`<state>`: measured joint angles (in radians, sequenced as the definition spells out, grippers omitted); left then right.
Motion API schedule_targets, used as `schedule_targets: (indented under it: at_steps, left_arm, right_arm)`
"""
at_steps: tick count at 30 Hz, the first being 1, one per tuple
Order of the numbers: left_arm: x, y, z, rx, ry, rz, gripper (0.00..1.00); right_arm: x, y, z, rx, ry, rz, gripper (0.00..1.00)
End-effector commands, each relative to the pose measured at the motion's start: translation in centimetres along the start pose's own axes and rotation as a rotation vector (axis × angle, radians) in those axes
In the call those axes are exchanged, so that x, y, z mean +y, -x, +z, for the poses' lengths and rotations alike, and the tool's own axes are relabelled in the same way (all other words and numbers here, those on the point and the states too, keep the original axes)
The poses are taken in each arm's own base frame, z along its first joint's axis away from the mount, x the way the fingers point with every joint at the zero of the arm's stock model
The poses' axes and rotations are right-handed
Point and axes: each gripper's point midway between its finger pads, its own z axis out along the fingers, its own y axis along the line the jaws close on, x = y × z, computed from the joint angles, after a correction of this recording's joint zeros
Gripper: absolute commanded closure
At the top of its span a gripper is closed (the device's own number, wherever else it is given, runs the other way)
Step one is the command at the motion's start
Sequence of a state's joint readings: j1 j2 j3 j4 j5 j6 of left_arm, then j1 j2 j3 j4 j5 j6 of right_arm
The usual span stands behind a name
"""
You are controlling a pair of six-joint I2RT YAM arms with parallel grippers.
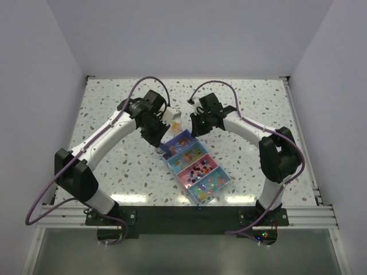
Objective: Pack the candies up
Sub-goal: Scoop the fake candies from the storage box.
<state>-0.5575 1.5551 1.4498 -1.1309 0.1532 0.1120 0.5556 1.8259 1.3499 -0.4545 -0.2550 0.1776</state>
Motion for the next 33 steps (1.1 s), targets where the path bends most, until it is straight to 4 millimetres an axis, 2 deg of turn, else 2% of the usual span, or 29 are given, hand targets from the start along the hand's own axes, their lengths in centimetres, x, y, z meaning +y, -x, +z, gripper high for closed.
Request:
schedule_targets:
  at_steps: [1,9,17,24,29,33]
  left_arm:
    - [0.5,0.8,-0.8,0.016,0.051,0.001,1.00]
    - [0.1,1.2,0.2,0.082,0.083,0.036,1.00]
    - [-0.3,1.0,3.1,0.164,0.080,0.060,1.00]
    - [-1.5,2.9,5.1,0.053,0.015,0.046,1.00]
    - [-2.3,3.5,6.4,0.008,-0.028,0.024,1.00]
    - [-3.0,5.2,7.4,-0.083,-0.067,0.004,1.00]
  right_arm:
    - [0.3,1.2,0.1,-0.047,0.009,-0.028,1.00]
    - [0.8,1.1,0.2,-0.056,0.020,-0.037,1.00]
    - [1.3,1.2,0.2,-0.072,0.037,-0.021,1.00]
    - [1.7,1.0,0.4,-0.081,0.063,0.019,1.00]
    - [2.1,0.8,0.7,-0.088,0.085,0.044,1.00]
    - [2.3,0.4,1.0,-0.086,0.101,0.067,1.00]
